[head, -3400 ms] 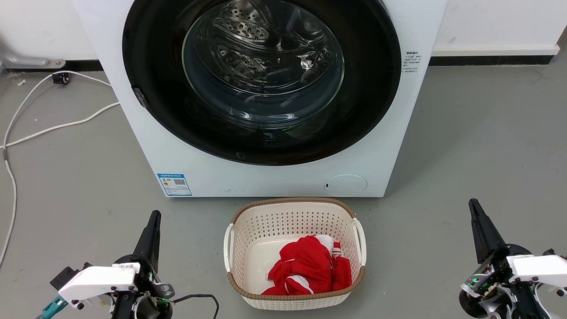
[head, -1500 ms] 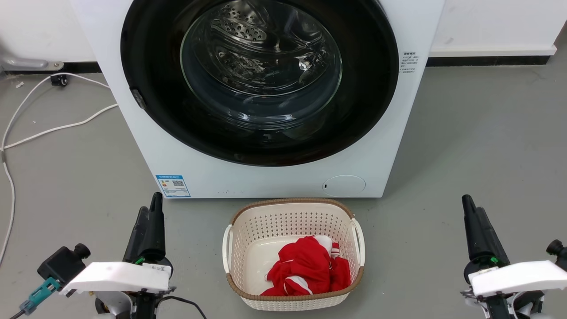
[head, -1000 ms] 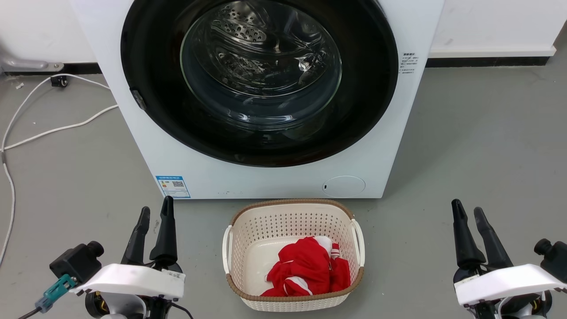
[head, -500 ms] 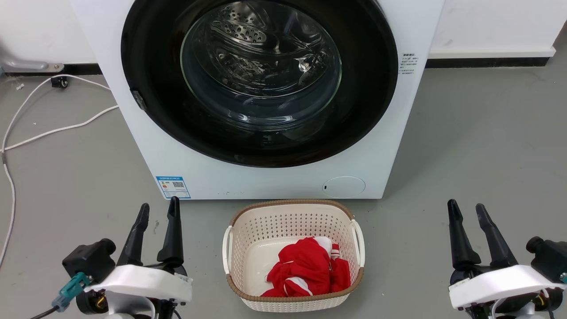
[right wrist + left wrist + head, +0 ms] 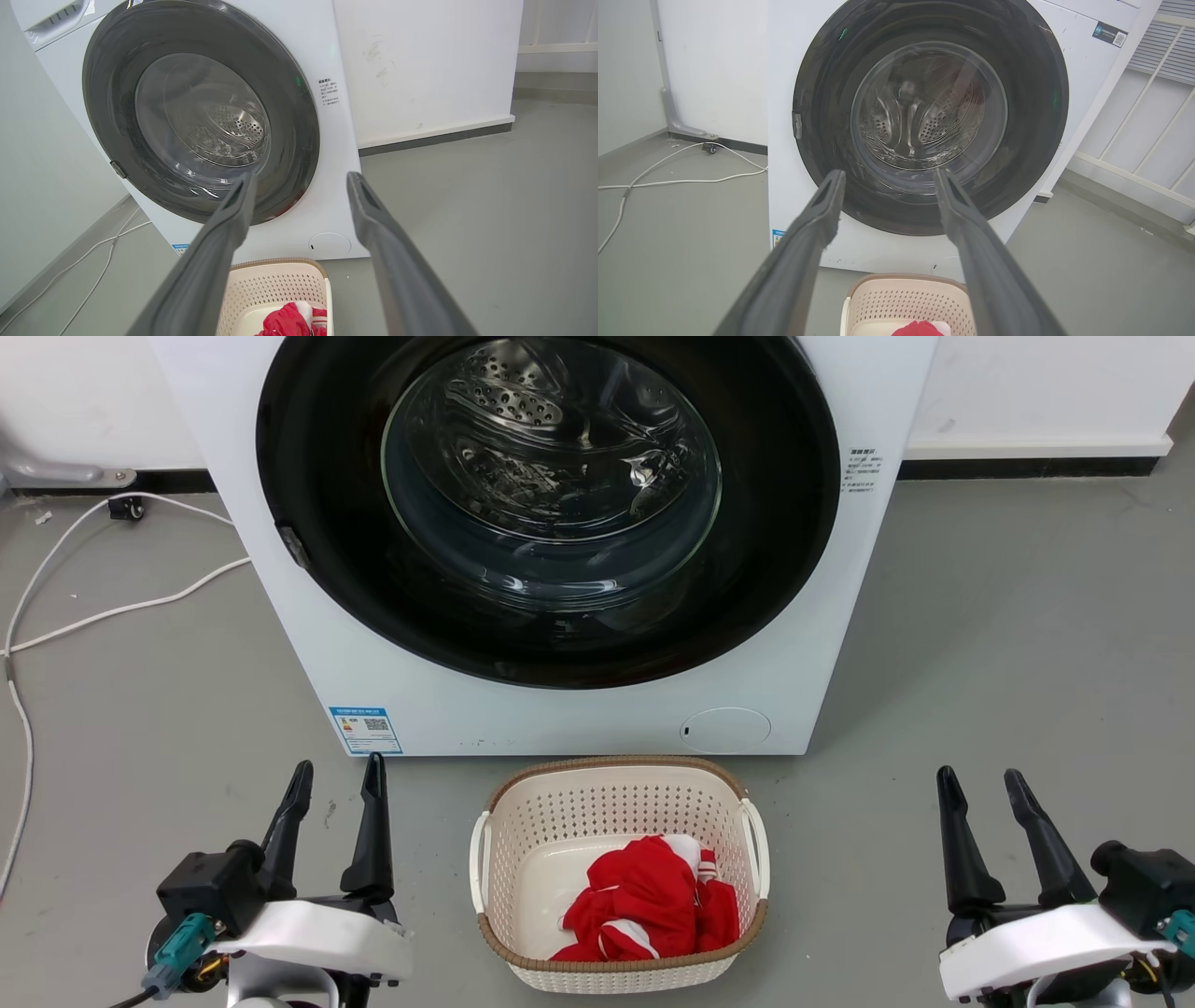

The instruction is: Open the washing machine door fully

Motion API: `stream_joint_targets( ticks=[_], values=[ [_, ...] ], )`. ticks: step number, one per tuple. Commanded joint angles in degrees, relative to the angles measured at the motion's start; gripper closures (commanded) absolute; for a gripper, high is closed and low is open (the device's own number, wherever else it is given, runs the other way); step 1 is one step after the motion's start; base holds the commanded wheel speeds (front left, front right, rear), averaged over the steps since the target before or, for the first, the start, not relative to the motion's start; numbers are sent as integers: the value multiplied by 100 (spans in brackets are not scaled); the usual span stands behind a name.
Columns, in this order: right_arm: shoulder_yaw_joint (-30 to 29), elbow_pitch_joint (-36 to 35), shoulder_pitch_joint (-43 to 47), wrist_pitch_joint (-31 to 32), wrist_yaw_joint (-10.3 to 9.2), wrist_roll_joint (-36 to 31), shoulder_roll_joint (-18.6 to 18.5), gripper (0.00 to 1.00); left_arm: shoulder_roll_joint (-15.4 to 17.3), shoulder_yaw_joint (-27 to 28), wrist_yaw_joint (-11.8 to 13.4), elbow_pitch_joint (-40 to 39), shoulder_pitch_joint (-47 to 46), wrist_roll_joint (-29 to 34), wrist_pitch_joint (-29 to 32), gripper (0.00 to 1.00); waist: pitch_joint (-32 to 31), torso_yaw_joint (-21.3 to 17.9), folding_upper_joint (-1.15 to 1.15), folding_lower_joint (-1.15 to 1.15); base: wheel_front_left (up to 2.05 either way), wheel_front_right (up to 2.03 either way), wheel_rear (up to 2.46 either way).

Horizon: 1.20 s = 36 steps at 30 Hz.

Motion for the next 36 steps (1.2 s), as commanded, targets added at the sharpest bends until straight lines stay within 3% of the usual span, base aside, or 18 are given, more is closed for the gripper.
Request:
stream_joint_targets(
  ticks=[1, 36],
  values=[
    [1, -74, -6, -54, -2, -189, 16, 0, 37, -29, 34, -68, 14, 169, -57, 0, -4, -3, 0, 0, 0, 0, 0],
    [60, -91, 136, -311, -2, -1410, 32, 0, 47, -138, 159, -158, 140, 1611, -446, 0, -12, 5, 0, 0, 0, 0, 0]
  ],
)
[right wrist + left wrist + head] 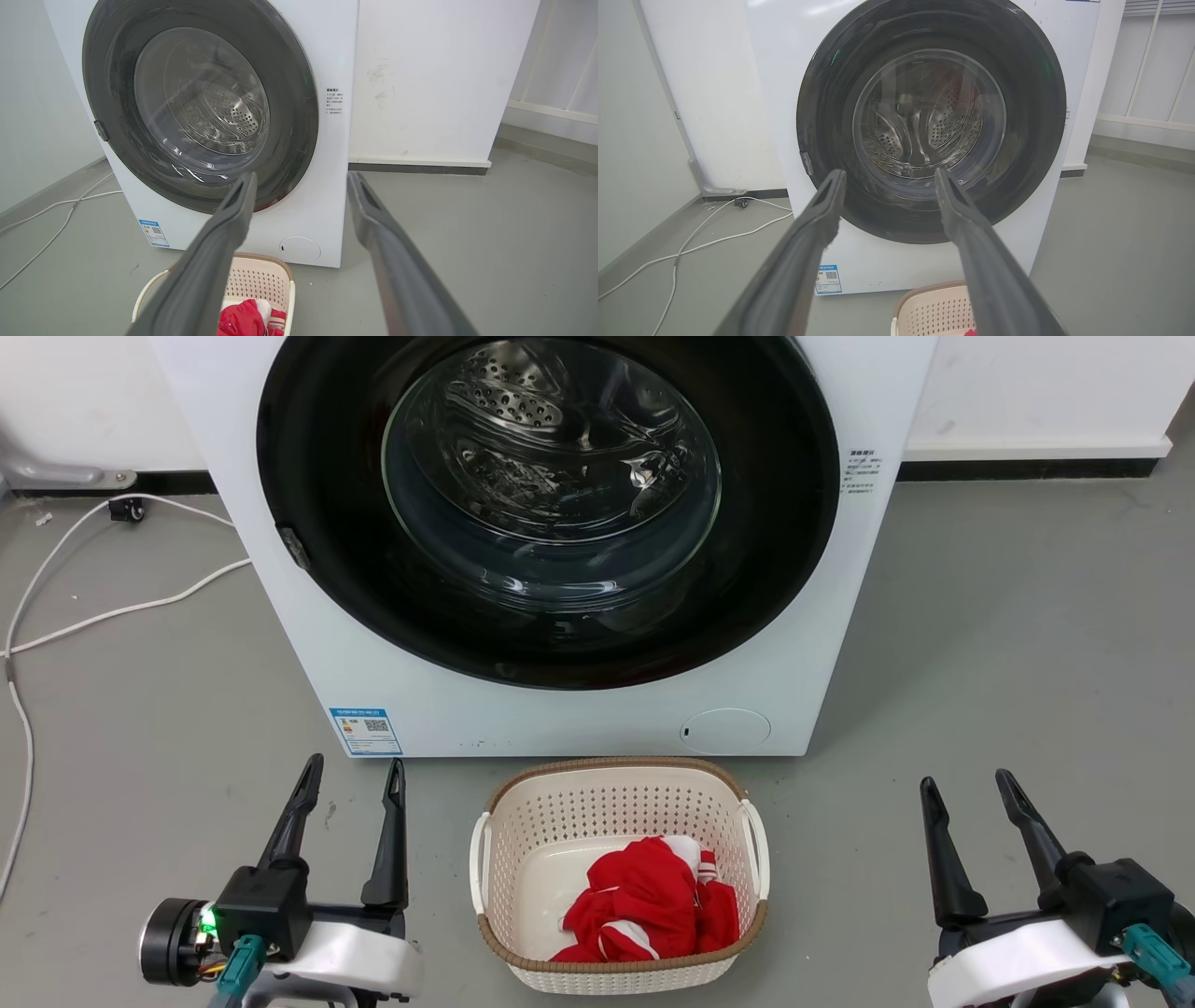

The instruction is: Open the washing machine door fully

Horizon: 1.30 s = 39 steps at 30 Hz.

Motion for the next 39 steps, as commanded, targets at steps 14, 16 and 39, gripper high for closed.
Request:
stream_joint_targets(
  ticks=[14, 16, 39],
  values=[
    [17, 71, 14, -73, -2, -88, 28, 0, -142, 177, -158, 17, 77, 218, -109, 0, -1, -2, 0, 0, 0, 0, 0],
    [11, 81, 9, -76, -3, -66, 27, 0, -160, 192, -171, 26, 80, 235, -109, 0, -1, -1, 0, 0, 0, 0, 0],
    [132, 320, 0, -207, -2, 2337, 27, 100, -270, 332, -261, 69, 60, 365, -104, 0, 1, -3, 0, 0, 0, 0, 0]
  ],
)
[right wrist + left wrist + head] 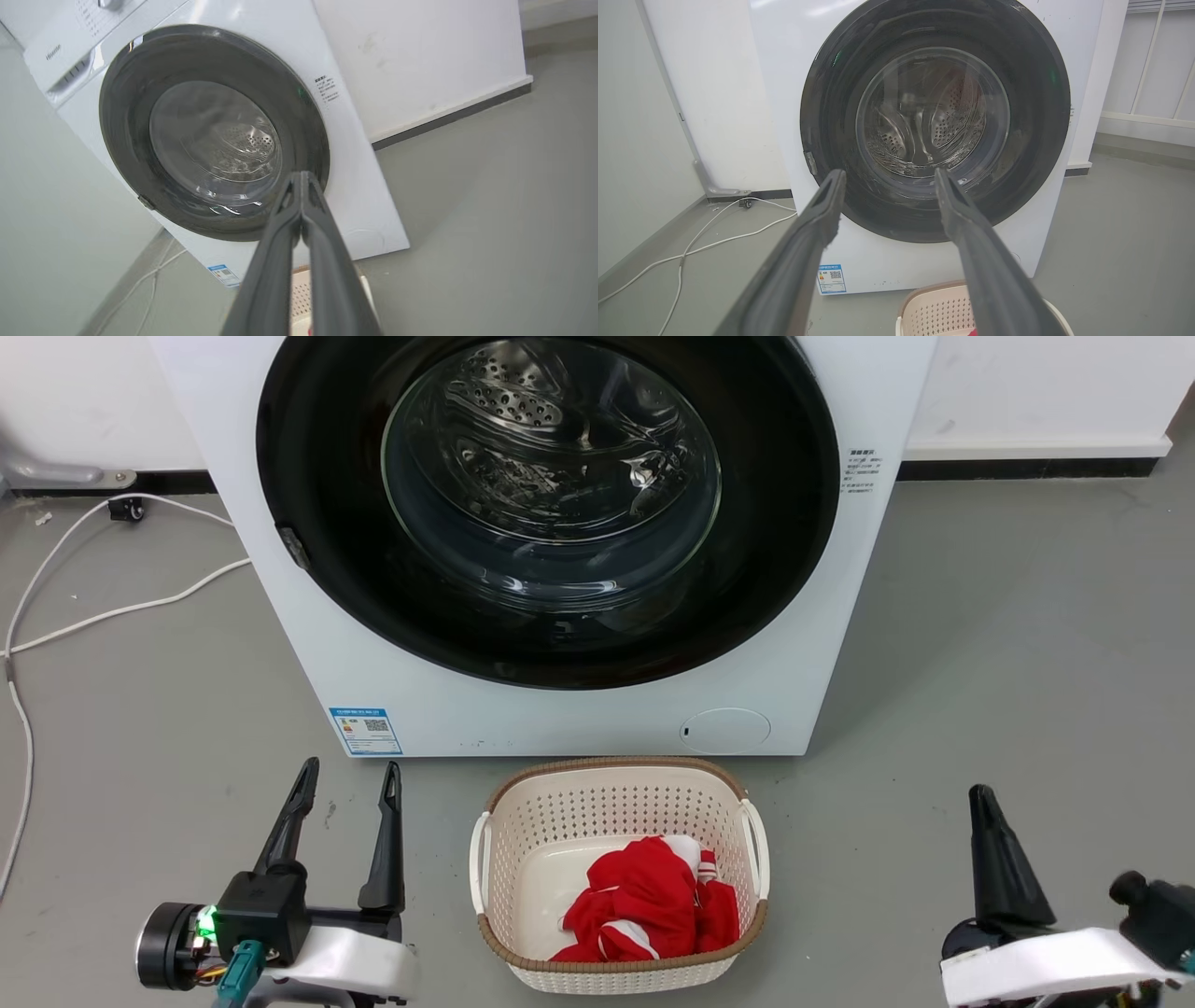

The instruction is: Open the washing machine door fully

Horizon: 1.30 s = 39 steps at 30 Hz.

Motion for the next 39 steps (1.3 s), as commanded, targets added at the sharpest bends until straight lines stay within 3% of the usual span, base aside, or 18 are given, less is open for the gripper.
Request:
stream_joint_targets(
  ticks=[1, 11, 15, 19, 27, 39],
  values=[
    [62, 79, -6, -53, -2, 697, 23, 100, -25, 3, -19, 15, 35, 28, -14, 0, -8, 8, 0, 0, 0, 0, 0],
    [367, 309, -189, -106, -2, 5791, 20, 100, -47, 53, -30, -9, 48, 25, -14, 0, 23, -9, 0, 0, 0, 0, 0],
    [238, 295, -451, 4, -1, 7181, 19, 100, -59, 71, -28, -28, 24, 21, -14, 0, 66, -29, 0, 0, 0, 0, 0],
    [62, 402, -764, 127, -1, 7665, -75, 100, -69, 74, -21, -49, -40, 11, -14, 0, 135, -24, 0, 0, 0, 0, 0],
    [33, 1388, -2338, 366, -1, 8401, -884, 100, -87, 86, -56, -143, -278, 0, -14, 0, 508, -28, 0, 0, 0, 0, 0],
    [1245, 3272, -5224, 1125, -1, 8505, -2034, 100, -59, 105, -162, -351, -774, 45, -14, 0, 1273, 94, 0, 0, 0, 0, 0]
  ],
)
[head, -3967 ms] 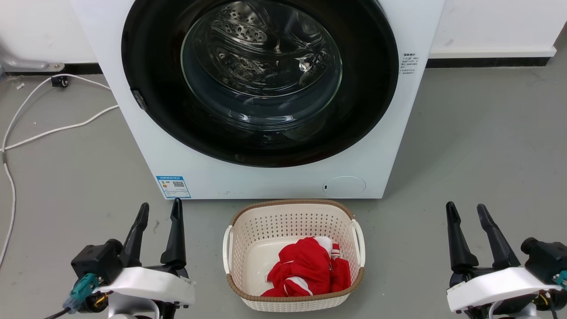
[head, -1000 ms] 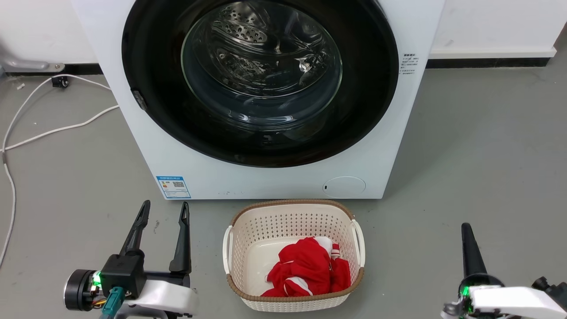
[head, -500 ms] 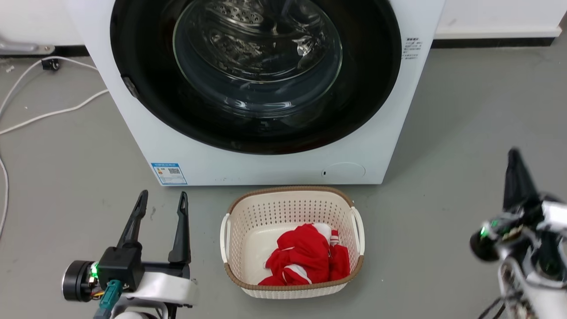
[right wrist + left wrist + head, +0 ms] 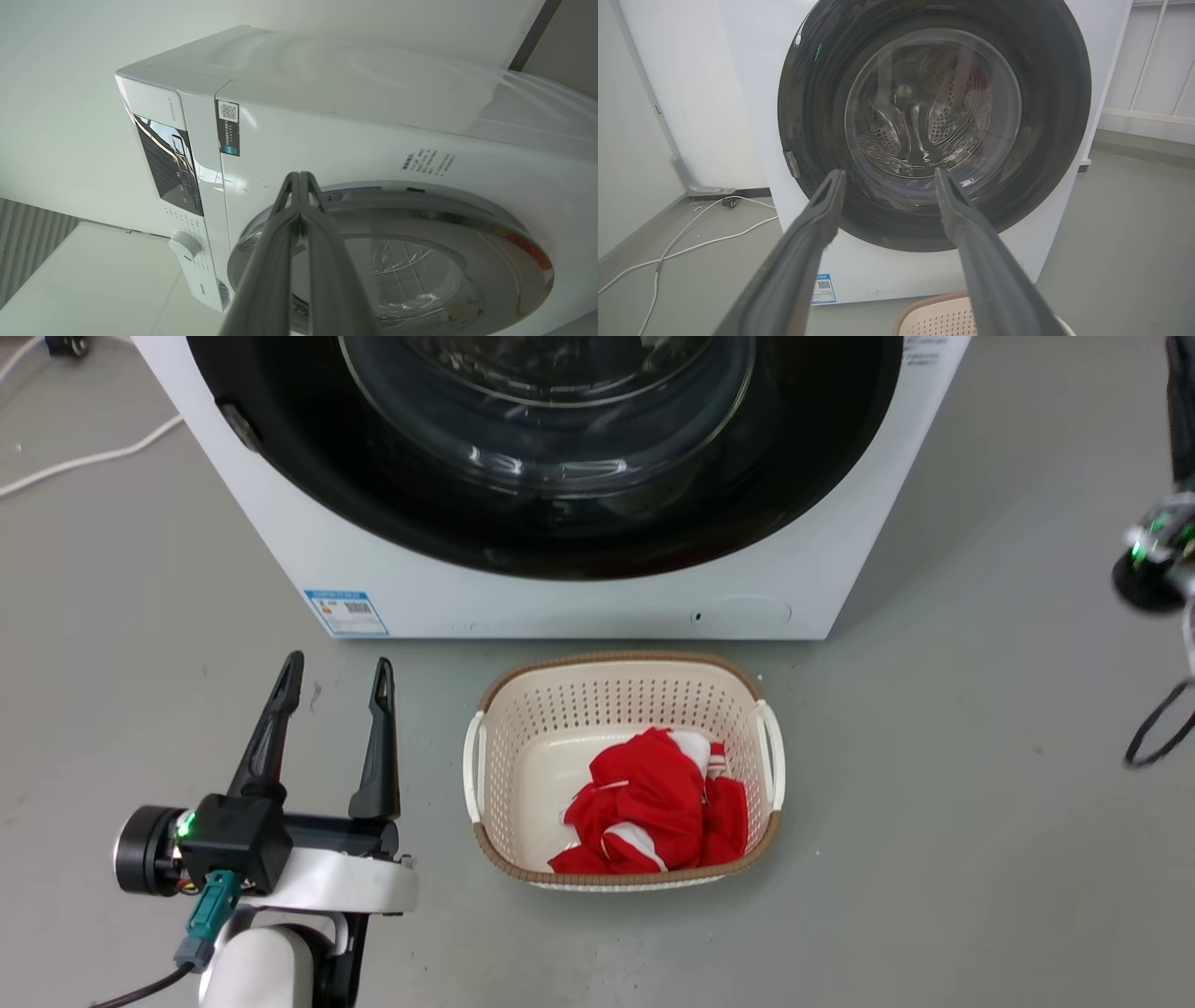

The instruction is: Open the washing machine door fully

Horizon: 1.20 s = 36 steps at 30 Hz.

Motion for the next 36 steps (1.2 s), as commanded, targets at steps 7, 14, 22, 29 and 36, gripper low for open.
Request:
stream_joint_targets(
  ticks=[7, 14, 22, 29, 36],
  values=[
    [946, 994, -1637, 771, 0, -197, -160, 100, 26, -25, -57, -159, -292, 61, -14, 0, 507, 137, 0, -1, 0, 0, 0],
    [1769, 2109, -2907, 1400, -1, -471, 114, 100, 43, -69, -99, -275, -493, 46, -14, 0, 846, 214, 0, -1, 0, 0, 0],
    [2243, 3104, -3804, 1656, 0, -728, 529, 100, 50, -134, -150, -380, -616, 14, -14, 0, 1151, 322, 0, -1, 0, 0, 0],
    [2324, 3396, -4082, 1851, -1, -744, 680, 100, 31, -185, -161, -401, -706, -26, -14, 0, 1304, 412, 0, -1, 0, 0, 0],
    [2305, 3472, -4125, 2341, -2, -608, 829, 100, 8, -190, -177, -368, -778, -50, -14, 0, 1371, 448, 0, -1, 0, 0, 0]
  ],
)
